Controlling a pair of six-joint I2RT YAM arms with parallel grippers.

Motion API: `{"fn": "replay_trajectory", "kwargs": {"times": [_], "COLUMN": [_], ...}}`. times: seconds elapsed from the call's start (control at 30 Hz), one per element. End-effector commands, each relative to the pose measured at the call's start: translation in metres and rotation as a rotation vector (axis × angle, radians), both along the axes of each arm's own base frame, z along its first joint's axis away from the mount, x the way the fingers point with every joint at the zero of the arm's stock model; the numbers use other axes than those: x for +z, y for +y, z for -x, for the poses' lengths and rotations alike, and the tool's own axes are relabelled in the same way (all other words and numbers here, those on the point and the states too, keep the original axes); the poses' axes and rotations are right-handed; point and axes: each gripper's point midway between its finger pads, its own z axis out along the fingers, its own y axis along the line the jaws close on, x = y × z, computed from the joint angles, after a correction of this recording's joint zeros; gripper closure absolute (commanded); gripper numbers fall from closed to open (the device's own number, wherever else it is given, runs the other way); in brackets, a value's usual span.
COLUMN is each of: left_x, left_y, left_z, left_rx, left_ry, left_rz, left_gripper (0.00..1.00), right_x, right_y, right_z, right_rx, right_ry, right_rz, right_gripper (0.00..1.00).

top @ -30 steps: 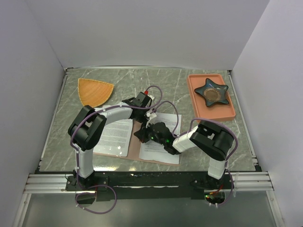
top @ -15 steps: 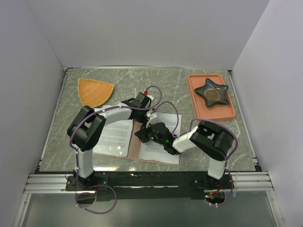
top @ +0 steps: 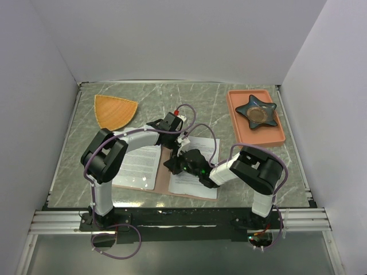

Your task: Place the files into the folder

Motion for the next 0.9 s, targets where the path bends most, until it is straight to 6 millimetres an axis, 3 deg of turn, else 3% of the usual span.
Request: {"fn": "replay_trajectory", "kwargs": {"times": [0.0,0.47,0.87], "left_x": [-0.023,-0.023,-0.020], "left_y": [0.013,0.014,0.013], "left_z": [0.024,0.025,0.025], "left_rx": [-0.007,-0.009,-0.012], "left_ry": [0.097,0.094,0.091], "left_rz": [-0.053,-0.049,-0.042], "left_gripper": [0.09,0.09,0.10], "right_x": [-0.075,-0.105,-0.114], "right_y": [-0.036,-0.052,-0.066], "right_z": [0.041,0.048,0.043], "right_rx": [0.069,0.035,-0.041], "right_ry": [0.145,0.212,0.248], "right_rz": [0.250,0.317,0.329], "right_gripper": [1.00,1.00,1.00]}}
